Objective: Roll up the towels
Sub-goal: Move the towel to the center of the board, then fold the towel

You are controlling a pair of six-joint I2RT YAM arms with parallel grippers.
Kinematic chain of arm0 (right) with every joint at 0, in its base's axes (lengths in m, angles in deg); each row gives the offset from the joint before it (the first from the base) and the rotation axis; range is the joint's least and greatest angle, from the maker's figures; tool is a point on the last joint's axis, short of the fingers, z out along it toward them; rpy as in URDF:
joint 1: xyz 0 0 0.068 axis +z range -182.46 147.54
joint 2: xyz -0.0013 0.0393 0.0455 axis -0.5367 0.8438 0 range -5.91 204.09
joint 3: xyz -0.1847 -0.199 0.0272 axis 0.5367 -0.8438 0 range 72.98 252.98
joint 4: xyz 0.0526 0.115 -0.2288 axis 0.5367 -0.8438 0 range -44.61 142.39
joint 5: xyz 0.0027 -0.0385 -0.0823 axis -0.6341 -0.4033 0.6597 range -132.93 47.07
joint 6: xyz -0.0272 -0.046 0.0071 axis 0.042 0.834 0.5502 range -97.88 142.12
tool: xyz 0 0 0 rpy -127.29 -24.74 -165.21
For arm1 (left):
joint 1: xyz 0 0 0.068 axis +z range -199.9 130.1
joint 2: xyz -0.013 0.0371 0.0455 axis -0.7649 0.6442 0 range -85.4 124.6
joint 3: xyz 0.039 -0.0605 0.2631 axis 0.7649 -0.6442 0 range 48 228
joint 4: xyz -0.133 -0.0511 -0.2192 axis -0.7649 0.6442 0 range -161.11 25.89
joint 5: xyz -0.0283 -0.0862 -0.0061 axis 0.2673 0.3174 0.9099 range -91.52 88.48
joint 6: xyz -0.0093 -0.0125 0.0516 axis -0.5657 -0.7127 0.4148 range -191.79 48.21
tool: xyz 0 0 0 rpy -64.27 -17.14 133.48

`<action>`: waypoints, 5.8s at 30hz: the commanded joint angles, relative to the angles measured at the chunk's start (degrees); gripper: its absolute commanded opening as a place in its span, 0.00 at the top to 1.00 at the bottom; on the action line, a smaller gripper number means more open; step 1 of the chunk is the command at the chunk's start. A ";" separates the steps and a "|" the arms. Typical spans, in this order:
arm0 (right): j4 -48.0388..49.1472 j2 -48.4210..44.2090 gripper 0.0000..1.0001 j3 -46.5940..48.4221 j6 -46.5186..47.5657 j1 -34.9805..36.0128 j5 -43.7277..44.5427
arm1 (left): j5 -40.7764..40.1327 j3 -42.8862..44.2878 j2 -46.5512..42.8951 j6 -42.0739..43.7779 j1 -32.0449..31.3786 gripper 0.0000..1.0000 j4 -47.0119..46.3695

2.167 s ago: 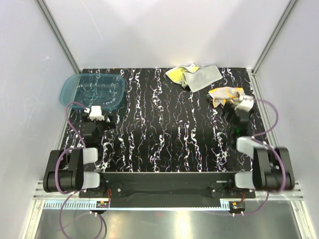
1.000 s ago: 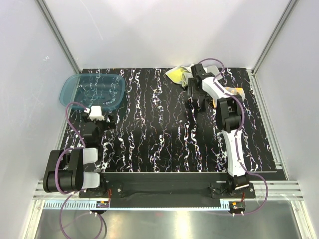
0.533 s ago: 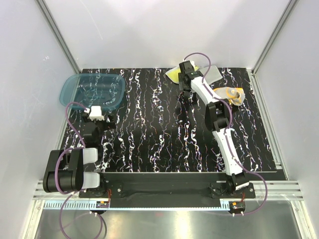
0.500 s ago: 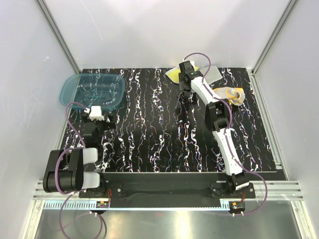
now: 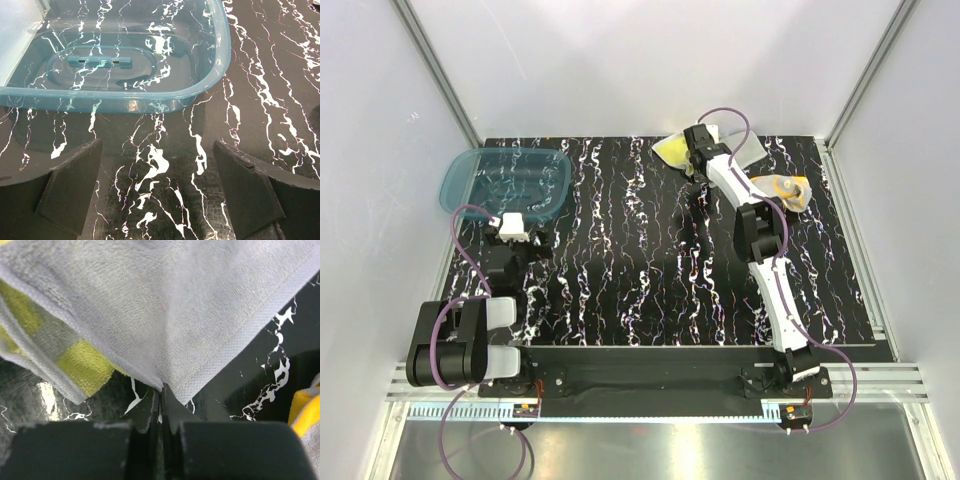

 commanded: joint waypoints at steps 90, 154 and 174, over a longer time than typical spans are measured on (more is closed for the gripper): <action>-17.13 -85.02 1.00 -97.34 -60.18 52.12 -5.12 | 6.57 48.69 32.18 -34.18 -26.23 0.44 56.47; -13.70 -84.93 1.00 -81.00 -22.64 18.63 -22.85 | -10.21 31.38 -35.40 -39.53 -27.71 1.00 104.10; -11.59 -79.94 1.00 -88.39 -29.86 23.03 -28.07 | -14.15 35.24 -24.25 -44.29 -28.34 1.00 109.29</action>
